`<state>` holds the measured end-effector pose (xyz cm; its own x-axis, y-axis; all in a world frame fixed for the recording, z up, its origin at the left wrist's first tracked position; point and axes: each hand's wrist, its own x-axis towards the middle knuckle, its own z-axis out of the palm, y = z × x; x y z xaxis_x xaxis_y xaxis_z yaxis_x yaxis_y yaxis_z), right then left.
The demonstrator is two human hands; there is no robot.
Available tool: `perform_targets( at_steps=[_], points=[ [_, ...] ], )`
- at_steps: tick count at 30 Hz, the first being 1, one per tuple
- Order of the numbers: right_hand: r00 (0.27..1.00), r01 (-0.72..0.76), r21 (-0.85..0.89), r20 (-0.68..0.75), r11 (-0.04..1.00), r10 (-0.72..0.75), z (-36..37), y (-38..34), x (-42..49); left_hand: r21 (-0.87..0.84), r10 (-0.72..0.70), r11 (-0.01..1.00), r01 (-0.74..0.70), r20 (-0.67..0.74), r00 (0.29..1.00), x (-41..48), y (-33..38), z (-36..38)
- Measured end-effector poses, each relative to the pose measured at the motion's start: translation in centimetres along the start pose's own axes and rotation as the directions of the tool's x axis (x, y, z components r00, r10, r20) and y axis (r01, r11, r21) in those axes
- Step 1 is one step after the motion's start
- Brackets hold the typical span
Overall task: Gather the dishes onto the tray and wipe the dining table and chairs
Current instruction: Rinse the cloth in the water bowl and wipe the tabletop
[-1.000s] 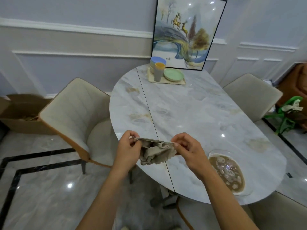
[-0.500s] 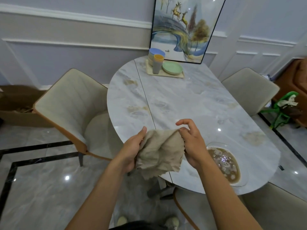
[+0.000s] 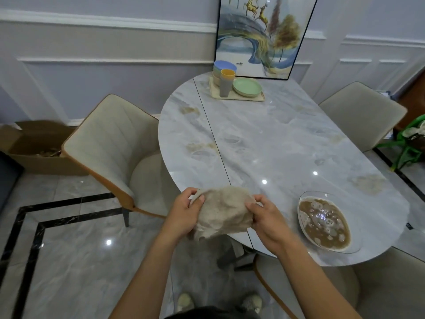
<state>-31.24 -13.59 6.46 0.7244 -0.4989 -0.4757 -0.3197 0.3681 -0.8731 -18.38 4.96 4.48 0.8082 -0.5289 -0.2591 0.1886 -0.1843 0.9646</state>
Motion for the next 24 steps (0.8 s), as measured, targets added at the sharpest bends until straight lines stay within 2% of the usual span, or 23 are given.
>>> perform_targets(
  at_steps=[2,4,6,8,9,10,13,19,24],
  points=[
    [0.998,0.042,-0.067,-0.051,0.997,-0.045,-0.1,1.0,0.2,0.167,0.05,0.985,-0.051,0.007,0.999,0.1,-1.4,-0.7],
    [0.987,0.106,-0.246,-0.09,0.964,-0.131,-0.1,2.0,0.3,0.282,0.068,0.957,-0.065,-0.004,0.998,0.3,-3.0,-1.0],
    [0.964,0.157,-0.463,-0.119,0.872,-0.237,-0.1,2.8,0.3,0.417,0.078,0.907,-0.06,-0.028,0.997,0.4,-4.2,-1.0],
    [0.937,0.19,-0.578,-0.135,0.794,-0.323,-0.4,3.3,0.2,0.472,0.076,0.88,-0.055,-0.026,0.997,0.3,-4.9,-1.1],
    [0.929,0.196,-0.569,-0.152,0.799,-0.337,-0.5,3.5,0.2,0.469,0.077,0.881,-0.06,-0.016,0.997,0.4,-4.9,-1.2],
    [0.931,0.197,-0.496,-0.176,0.846,-0.321,-0.7,3.4,0.2,0.457,0.084,0.887,-0.071,-0.008,0.996,0.4,-4.9,-1.3],
    [0.966,0.134,-0.246,-0.183,0.96,-0.181,-1.3,2.9,0.1,0.398,0.13,0.91,-0.115,-0.009,0.992,0.2,-4.4,-1.5],
    [0.996,0.077,-0.233,-0.035,0.969,-0.087,-3.0,2.5,-0.4,0.257,0.244,0.923,-0.287,0.186,0.952,-0.8,-2.5,-1.3],
    [0.98,-0.132,-0.247,0.116,0.96,0.164,-3.4,2.8,-1.0,0.07,0.177,0.979,-0.193,0.188,0.966,-1.4,-1.2,-0.9]
  ],
)
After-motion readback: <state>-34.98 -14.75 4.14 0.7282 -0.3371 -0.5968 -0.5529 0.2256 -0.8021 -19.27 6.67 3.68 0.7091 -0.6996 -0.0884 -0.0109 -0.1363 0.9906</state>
